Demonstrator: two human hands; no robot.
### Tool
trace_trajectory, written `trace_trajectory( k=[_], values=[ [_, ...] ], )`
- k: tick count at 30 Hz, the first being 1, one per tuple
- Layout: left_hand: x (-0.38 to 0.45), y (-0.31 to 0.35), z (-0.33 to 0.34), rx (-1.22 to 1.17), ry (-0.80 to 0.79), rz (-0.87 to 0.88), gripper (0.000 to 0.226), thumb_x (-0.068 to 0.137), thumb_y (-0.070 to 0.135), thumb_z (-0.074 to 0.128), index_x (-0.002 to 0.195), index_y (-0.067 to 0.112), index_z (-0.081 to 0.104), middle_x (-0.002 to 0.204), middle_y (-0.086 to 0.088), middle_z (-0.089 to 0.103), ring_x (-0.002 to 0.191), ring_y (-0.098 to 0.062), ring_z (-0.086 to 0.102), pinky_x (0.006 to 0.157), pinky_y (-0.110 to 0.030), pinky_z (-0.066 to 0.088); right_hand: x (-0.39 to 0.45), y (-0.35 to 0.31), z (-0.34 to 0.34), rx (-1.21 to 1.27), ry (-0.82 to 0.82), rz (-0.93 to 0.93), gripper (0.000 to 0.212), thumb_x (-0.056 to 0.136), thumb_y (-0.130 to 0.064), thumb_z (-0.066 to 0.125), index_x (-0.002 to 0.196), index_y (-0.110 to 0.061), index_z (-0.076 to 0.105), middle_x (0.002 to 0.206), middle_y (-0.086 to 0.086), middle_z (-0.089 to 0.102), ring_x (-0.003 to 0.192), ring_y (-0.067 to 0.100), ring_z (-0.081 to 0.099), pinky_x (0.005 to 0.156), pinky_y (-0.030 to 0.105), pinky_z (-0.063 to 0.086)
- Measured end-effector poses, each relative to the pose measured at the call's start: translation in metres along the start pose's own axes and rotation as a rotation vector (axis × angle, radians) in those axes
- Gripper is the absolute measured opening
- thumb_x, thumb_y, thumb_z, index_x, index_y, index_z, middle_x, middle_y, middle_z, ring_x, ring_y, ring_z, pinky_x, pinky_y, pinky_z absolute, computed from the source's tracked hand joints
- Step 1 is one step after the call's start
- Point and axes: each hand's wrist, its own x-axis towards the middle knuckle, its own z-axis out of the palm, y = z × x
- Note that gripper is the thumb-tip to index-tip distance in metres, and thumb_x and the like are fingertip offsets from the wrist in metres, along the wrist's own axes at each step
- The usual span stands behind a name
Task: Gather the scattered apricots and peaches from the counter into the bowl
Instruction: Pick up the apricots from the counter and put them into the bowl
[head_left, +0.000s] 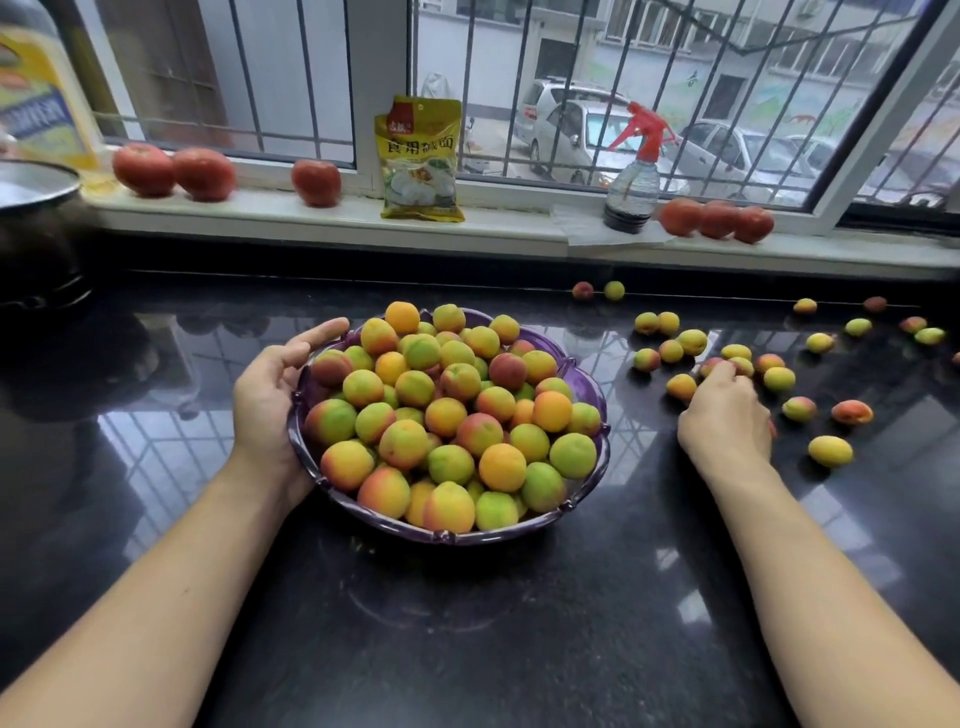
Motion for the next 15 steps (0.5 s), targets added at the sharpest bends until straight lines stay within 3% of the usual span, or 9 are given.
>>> trace_trajectory(
  k=[5, 10, 15],
  values=[
    [0.000, 0.001, 0.000, -0.002, 0.007, -0.007, 0.050, 0.106, 0.025, 0.034, 0.142, 0.002, 0.059, 0.116, -0.016, 0.077, 0.107, -0.031, 0.076, 0.083, -0.041, 0.066, -0.007, 0.000, -0.005, 0.139, 0.117, -0.040, 0.033, 0.097, -0.011, 0.059, 0.126, -0.002, 0.048, 0.124, 0.026, 0.055, 0.112, 0.046, 0.055, 0.087, 0.047, 0.046],
    [-0.002, 0.001, 0.001, 0.022, 0.001, -0.004, 0.049, 0.105, 0.022, 0.035, 0.143, 0.002, 0.059, 0.117, -0.016, 0.077, 0.099, -0.028, 0.077, 0.083, -0.041, 0.066, -0.033, -0.011, -0.021, 0.500, 0.302, -0.163, 0.028, 0.091, -0.019, 0.073, 0.108, -0.008, 0.053, 0.101, 0.017, 0.066, 0.091, 0.036, 0.064, 0.073, 0.031, 0.041],
    [-0.001, 0.003, 0.001, 0.017, 0.002, -0.016, 0.048, 0.105, 0.022, 0.036, 0.142, 0.002, 0.059, 0.114, -0.017, 0.077, 0.099, -0.029, 0.077, 0.082, -0.040, 0.065, -0.040, -0.022, -0.035, 0.813, 0.199, -0.233, 0.027, 0.090, -0.014, 0.074, 0.114, -0.015, 0.061, 0.103, 0.001, 0.067, 0.086, 0.012, 0.063, 0.076, 0.025, 0.052]
  ],
)
